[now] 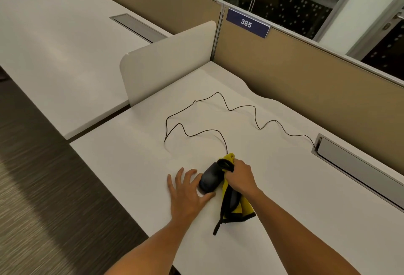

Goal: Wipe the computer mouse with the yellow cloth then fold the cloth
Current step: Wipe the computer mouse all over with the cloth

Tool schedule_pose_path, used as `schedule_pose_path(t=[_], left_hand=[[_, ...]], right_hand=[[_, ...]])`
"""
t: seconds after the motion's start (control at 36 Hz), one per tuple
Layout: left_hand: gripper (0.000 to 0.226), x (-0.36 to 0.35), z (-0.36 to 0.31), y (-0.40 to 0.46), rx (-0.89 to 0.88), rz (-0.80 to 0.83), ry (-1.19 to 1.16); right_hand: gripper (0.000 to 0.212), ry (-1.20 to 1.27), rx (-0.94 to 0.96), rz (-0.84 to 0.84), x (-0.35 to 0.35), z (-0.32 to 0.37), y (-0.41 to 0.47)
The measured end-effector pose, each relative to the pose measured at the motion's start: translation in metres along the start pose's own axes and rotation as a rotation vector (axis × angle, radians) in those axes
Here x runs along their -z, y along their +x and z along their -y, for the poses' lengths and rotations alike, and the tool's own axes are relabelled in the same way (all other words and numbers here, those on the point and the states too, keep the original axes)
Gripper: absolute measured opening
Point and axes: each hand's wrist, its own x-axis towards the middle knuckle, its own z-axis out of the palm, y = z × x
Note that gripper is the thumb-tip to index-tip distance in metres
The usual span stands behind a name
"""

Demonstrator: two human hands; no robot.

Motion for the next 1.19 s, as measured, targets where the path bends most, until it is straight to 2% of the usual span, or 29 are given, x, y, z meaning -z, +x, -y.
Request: schedule_pose_path(t=[0.17, 0.39, 0.47, 0.83, 0.97, 1.03, 1.11, 1.19], left_hand=[[0.068, 0.001, 0.0, 0.0, 0.005, 0.007, -0.007], [0.068, 0.0, 0.0, 0.0, -0.004, 0.007, 0.001], [0.066, 0.001, 0.001, 0.0, -0.009, -0.003, -0.004], [0.065, -0.001, 0.0, 0.0, -0.003, 0.0, 0.003], [0.052, 0.003, -0.002, 0.0, -0.001, 0.023, 0.036], [0.053, 0.003, -0.002, 0.0, 0.011, 0.026, 0.017], [0.062, 0.003, -0.002, 0.0, 0.019, 0.017, -0.034], [0.069, 0.002, 0.0, 0.0, 0.016, 0.027, -0.054]], right_hand=[[0.018, -0.011, 0.025, -0.037, -0.005, -0.001, -0.012], [0.051, 0.029, 0.057, -0.005, -0.005, -0.001, -0.027], [0.056, 0.035, 0.084, 0.024, -0.004, -0.002, -0.032], [0.053, 0.102, 0.178, 0.118, -0.008, 0.001, -0.061], [0.05, 0.064, 0.196, 0.3, -0.009, -0.003, -0.062], [0.045, 0.057, 0.2, 0.323, -0.001, -0.006, -0.055], [0.046, 0.09, 0.206, 0.285, 0.014, -0.013, -0.035], [0.053, 0.079, 0.2, 0.17, 0.032, -0.006, -0.02]])
